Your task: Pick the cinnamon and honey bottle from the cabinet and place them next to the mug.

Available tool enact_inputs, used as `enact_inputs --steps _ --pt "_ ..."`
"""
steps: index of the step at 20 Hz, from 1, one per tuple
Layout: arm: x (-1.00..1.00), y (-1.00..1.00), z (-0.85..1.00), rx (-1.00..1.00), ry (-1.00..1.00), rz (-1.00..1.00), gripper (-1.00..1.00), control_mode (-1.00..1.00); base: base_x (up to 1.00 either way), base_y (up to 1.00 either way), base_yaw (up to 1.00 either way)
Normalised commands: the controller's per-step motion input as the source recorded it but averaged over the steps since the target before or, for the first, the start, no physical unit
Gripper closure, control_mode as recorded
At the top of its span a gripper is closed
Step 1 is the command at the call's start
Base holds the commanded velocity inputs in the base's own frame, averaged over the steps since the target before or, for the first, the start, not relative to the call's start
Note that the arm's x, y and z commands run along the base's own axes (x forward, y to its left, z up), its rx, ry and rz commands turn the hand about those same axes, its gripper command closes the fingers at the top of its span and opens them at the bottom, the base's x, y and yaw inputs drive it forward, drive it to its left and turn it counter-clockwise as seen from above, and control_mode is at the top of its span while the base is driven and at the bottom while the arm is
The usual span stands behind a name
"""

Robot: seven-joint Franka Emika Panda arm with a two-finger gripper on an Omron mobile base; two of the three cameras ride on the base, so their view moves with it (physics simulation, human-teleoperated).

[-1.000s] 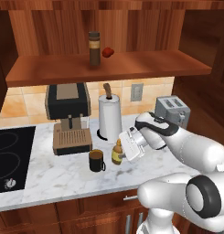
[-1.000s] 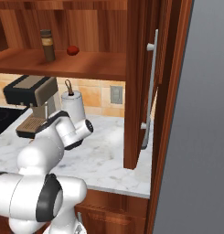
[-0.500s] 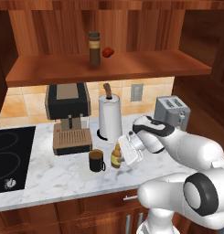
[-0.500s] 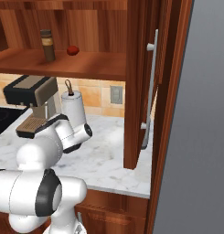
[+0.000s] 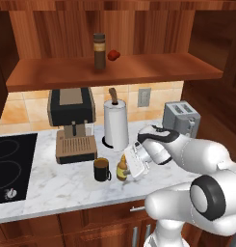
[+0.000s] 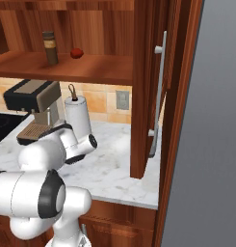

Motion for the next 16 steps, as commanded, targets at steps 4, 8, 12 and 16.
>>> enact_inputs --steps 4,8,12,16 --pt "0.03 0.00 -0.07 0.00 0.00 0.00 1.00 -1.00 0.00 0.00 0.00" --pt "0.20 0.00 0.00 -0.02 0.00 0.00 1.00 -1.00 0.00 0.00 0.00" --pt "0.20 0.00 0.00 -0.02 0.00 0.00 1.00 -1.00 0.00 0.00 0.00" --pt "0.17 0.00 -0.03 -0.04 -0.03 0.00 1.00 -1.00 0.00 0.00 0.00"
